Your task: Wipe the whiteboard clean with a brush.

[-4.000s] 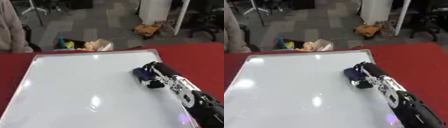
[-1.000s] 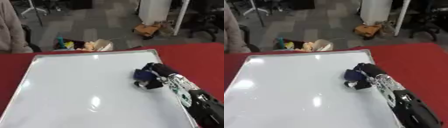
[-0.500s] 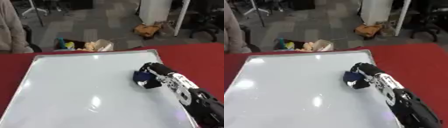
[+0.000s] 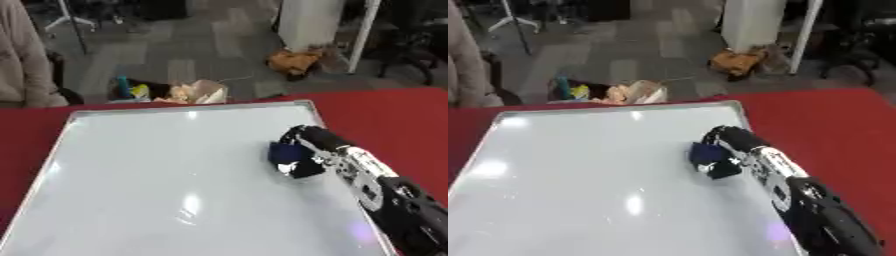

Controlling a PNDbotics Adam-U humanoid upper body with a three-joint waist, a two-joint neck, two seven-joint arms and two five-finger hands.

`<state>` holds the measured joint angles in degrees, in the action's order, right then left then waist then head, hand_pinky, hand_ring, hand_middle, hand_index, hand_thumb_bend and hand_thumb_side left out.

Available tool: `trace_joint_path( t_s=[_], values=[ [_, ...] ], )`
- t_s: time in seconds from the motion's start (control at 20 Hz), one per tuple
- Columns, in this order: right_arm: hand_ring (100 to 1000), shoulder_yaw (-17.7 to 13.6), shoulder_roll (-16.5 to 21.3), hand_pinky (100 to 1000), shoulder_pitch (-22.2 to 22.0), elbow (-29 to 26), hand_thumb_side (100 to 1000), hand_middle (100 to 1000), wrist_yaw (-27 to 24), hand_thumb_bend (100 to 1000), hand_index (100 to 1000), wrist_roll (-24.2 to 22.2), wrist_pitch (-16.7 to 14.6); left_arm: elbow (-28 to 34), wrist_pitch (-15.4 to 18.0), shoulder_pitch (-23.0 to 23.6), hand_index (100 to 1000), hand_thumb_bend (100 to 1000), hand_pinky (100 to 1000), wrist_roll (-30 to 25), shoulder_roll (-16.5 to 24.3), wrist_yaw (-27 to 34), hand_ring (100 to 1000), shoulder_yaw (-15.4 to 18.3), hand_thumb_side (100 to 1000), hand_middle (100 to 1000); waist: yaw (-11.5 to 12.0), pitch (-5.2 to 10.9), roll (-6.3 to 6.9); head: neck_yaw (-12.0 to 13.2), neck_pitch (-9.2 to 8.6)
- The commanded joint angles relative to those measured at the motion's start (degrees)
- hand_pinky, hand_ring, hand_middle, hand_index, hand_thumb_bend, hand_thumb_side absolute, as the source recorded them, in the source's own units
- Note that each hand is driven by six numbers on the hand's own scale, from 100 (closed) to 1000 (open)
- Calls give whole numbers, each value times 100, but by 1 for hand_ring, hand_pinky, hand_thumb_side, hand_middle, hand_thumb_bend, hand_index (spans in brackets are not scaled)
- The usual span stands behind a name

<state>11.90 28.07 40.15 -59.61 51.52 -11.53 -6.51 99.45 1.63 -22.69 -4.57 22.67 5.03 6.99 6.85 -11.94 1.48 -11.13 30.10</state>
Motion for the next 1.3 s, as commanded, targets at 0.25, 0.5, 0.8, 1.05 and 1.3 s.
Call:
trace_joint_path(
  t_s=[0.25,0.5,0.8,1.05,1.3],
  values=[
    [595,-140,15,529,-98,676,580,670,203,100,763,421,734,75,9,-54,738,745,526,-7,102,36,613,50,848,614,10,23,53,5,-22],
    [596,-221,37,530,-72,808,576,667,338,100,761,668,1141,72,8,-56,738,745,525,-7,99,35,613,51,848,614,16,20,50,2,-28],
    [586,-354,90,522,-73,948,563,659,374,100,757,855,1493,71,8,-57,738,746,525,-3,99,34,613,54,848,614,20,22,51,7,-40],
    [571,-399,116,508,-65,991,558,650,326,100,754,964,1655,71,9,-56,738,746,525,-2,98,36,613,53,848,614,24,26,57,9,-44],
    [565,-370,91,503,-11,982,558,646,262,100,752,968,1663,65,8,-49,738,746,525,-7,92,38,614,49,848,614,43,29,68,-1,-41]
  ],
)
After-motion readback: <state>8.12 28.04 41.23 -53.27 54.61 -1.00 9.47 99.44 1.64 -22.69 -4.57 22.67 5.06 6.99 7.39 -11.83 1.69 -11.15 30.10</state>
